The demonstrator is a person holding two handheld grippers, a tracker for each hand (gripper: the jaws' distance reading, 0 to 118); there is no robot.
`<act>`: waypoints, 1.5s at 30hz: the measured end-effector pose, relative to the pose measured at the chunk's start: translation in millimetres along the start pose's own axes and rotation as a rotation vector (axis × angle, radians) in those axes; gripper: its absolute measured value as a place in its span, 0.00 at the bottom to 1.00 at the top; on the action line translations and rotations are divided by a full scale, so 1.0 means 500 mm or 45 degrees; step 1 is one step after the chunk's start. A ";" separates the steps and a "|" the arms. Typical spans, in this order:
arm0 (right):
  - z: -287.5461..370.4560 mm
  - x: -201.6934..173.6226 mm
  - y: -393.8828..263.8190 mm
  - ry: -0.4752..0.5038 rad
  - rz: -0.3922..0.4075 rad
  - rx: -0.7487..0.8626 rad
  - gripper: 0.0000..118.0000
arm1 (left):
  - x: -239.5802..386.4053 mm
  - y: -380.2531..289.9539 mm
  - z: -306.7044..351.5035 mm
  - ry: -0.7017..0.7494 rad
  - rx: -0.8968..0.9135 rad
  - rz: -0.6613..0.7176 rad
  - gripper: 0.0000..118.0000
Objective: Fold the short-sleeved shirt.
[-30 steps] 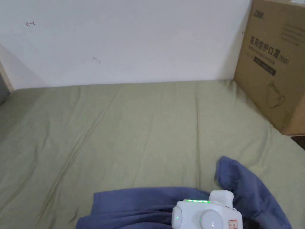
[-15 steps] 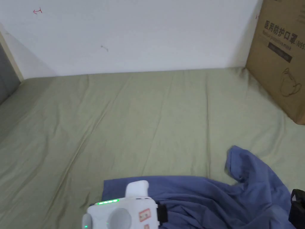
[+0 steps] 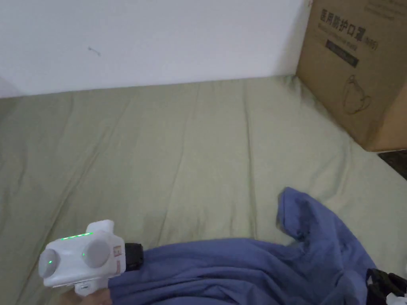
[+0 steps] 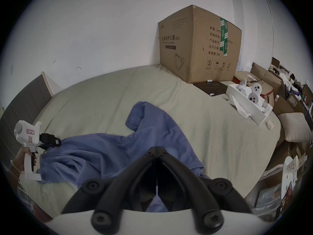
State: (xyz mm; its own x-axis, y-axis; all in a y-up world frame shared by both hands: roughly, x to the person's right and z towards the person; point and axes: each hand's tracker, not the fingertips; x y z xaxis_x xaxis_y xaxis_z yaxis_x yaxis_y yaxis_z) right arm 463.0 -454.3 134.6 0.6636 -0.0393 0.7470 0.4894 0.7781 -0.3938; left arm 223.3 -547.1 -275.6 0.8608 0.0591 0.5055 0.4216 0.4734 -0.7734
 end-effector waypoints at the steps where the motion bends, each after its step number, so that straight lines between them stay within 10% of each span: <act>1: -0.006 0.007 -0.002 -0.004 0.003 -0.007 0.00 | 0.003 0.003 0.019 0.017 0.005 -0.009 0.55; 3: -0.020 0.020 0.001 -0.004 -0.012 -0.026 0.00 | 0.016 -0.005 0.044 0.131 0.076 -0.033 0.07; 9: -0.071 0.053 0.062 0.085 -0.019 -0.022 0.00 | -0.020 -0.002 0.076 0.014 0.050 0.032 0.02; 11: -0.117 0.074 0.103 0.136 -0.008 -0.061 0.22 | -0.024 0.003 0.098 0.003 0.080 0.030 0.02; 13: -0.178 0.090 0.142 0.207 -0.019 -0.142 0.70 | -0.025 0.004 0.119 0.004 0.101 0.009 0.02; 15: -0.262 0.110 0.168 0.183 -0.002 -0.212 0.79 | -0.020 0.006 0.137 -0.004 0.114 -0.007 0.02; 21: -0.477 0.133 0.160 0.114 0.102 -0.691 0.71 | -0.020 0.012 0.166 -0.029 0.140 0.011 0.02; 25: -0.466 0.124 0.166 0.094 0.108 -0.642 0.69 | -0.016 0.012 0.178 -0.025 0.147 0.014 0.02; 27: -0.451 0.114 0.165 0.059 0.195 -0.595 0.50 | -0.011 0.016 0.183 -0.020 0.146 0.006 0.02; 29: -0.444 0.108 0.167 0.056 0.188 -0.600 0.09 | -0.009 0.012 0.198 -0.019 0.168 -0.005 0.02; 45: -0.199 0.065 0.298 0.201 0.097 -0.287 0.04 | -0.054 0.038 0.428 0.028 0.442 0.018 0.02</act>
State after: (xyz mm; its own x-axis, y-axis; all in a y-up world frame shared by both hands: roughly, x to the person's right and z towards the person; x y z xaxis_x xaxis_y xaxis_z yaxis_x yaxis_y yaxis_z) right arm 613.5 -401.9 46.8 0.7743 -0.0971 0.6253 0.5366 0.6245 -0.5676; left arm 147.2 -351.4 -221.8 0.8736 0.0507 0.4840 0.2904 0.7437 -0.6022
